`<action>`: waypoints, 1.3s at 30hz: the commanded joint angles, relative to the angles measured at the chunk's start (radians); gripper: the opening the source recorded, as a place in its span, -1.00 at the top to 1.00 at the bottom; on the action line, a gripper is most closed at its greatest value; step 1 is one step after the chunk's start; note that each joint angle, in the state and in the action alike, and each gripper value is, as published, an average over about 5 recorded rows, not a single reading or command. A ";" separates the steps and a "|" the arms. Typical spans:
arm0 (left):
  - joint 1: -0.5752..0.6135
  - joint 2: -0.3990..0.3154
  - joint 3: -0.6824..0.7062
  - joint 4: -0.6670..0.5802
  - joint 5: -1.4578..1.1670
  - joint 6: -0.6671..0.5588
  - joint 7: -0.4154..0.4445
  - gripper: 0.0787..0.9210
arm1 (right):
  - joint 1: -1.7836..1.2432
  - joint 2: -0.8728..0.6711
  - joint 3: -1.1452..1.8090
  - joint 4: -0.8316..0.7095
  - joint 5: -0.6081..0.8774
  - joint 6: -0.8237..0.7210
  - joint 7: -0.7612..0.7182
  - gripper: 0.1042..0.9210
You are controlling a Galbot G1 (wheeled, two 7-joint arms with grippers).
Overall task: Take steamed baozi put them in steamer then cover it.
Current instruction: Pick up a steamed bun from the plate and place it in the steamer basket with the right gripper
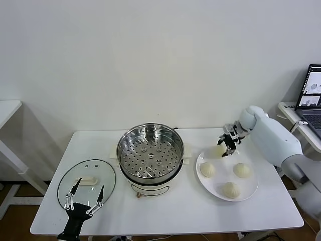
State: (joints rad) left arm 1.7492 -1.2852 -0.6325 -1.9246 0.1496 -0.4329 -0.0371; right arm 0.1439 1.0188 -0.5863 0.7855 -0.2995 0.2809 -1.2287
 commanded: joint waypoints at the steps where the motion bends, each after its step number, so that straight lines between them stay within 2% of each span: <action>1: -0.003 0.001 0.000 -0.006 -0.001 0.003 -0.001 -0.77 | 0.253 0.011 -0.203 0.267 0.119 0.227 -0.016 -0.42; 8: -0.001 0.001 0.007 -0.006 -0.001 0.001 -0.003 -0.77 | 0.363 0.122 -0.320 0.400 0.125 0.350 -0.013 -0.45; 15: 0.008 -0.002 0.010 -0.010 0.002 -0.003 -0.005 -0.77 | 0.338 0.234 -0.351 0.402 0.040 0.423 -0.028 -0.45; 32: 0.005 -0.001 0.007 -0.005 0.001 -0.010 -0.009 -0.77 | 0.143 0.422 -0.278 0.102 -0.216 0.490 0.043 -0.45; 39: 0.005 -0.001 0.003 0.001 0.000 -0.015 -0.010 -0.77 | 0.110 0.472 -0.251 0.021 -0.263 0.509 0.065 -0.47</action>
State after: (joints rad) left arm 1.7542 -1.2869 -0.6289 -1.9264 0.1500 -0.4455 -0.0463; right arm 0.2945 1.4156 -0.8611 0.9108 -0.4802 0.7523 -1.1837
